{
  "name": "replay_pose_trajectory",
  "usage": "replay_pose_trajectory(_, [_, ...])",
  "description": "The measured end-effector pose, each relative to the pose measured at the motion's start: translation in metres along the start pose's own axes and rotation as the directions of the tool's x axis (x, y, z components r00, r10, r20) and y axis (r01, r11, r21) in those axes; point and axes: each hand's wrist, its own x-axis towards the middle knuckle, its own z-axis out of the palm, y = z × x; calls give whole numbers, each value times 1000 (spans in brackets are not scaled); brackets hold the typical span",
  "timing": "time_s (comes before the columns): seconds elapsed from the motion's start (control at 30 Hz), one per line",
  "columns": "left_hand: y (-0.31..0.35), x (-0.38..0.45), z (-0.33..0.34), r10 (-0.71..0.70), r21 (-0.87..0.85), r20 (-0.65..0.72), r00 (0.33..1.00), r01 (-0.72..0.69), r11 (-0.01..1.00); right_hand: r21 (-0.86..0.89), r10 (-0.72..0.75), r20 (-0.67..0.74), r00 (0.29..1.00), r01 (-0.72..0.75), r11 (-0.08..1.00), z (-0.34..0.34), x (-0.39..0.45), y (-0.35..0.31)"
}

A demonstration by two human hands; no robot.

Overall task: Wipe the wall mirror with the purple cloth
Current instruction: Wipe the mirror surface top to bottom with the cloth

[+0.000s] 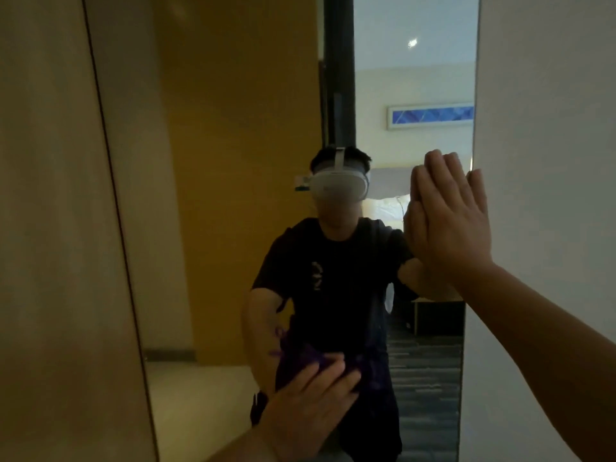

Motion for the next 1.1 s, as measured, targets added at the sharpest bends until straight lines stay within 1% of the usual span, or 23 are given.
replay_pose_trajectory(0.07, [13, -18, 9, -7, -33, 62, 998, 10, 999, -26, 4, 11, 1000, -4, 1000, 1, 0, 0])
replay_pose_trajectory(0.17, [10, -11, -2, -72, -120, 11, 997, 73, 990, -14, 13, 42, 999, -12, 1000, -3, 3, -2])
replay_pose_trajectory(0.27, [-2, 14, -26, -124, -201, -65, 990, 109, 973, 87, 25, 67, 997, -31, 996, -15, 2, 4])
replay_pose_trajectory(0.3, [-11, 30, -36, -170, -234, -108, 979, 141, 962, 107, 50, 66, 997, -57, 993, -20, 0, 8])
replay_pose_trajectory(0.33, [-25, 49, -47, -241, -271, -157, 958, 193, 943, 110, 87, 62, 994, -93, 990, -25, -2, 14])
replay_pose_trajectory(0.4, [-63, 97, -76, -397, -349, -243, 885, 302, 887, 90, 175, 68, 982, -181, 979, -35, -6, 30])
replay_pose_trajectory(0.43, [-86, 124, -91, -452, -374, -266, 851, 341, 863, 73, 208, 83, 975, -214, 974, -38, -7, 38])
replay_pose_trajectory(0.5, [-128, 175, -120, -509, -372, -300, 807, 393, 841, 23, 234, 117, 965, -238, 971, -42, -10, 54])
replay_pose_trajectory(0.57, [-163, 222, -142, -529, -335, -333, 781, 427, 840, -12, 229, 143, 963, -230, 973, -39, -12, 70])
replay_pose_trajectory(0.6, [-175, 244, -150, -521, -303, -337, 785, 433, 849, -24, 225, 162, 961, -224, 974, -37, -14, 77])
replay_pose_trajectory(0.7, [-187, 283, -147, -436, -134, -281, 855, 414, 900, -61, 204, 212, 956, -195, 979, -24, -21, 93])
replay_pose_trajectory(0.77, [-185, 288, -134, -395, -28, -283, 874, 404, 914, -85, 208, 190, 959, -195, 977, -13, -24, 97])
replay_pose_trajectory(0.87, [-170, 276, -120, -312, 3, -326, 893, 331, 944, -91, 223, 119, 967, -213, 973, 0, -26, 96])
replay_pose_trajectory(0.9, [-160, 268, -116, -279, 7, -327, 903, 298, 955, -83, 223, 106, 969, -215, 973, 3, -26, 96])
replay_pose_trajectory(0.97, [-126, 243, -101, -217, 9, -285, 934, 229, 973, -64, 223, 89, 971, -218, 974, 6, -27, 95])
replay_pose_trajectory(1.03, [-77, 207, -77, -150, 1, -234, 961, 154, 988, -53, 224, 64, 972, -221, 974, 8, -30, 94])
replay_pose_trajectory(1.1, [-30, 167, -49, -83, 12, -221, 972, 88, 996, -52, 215, 49, 975, -213, 976, 9, -35, 94])
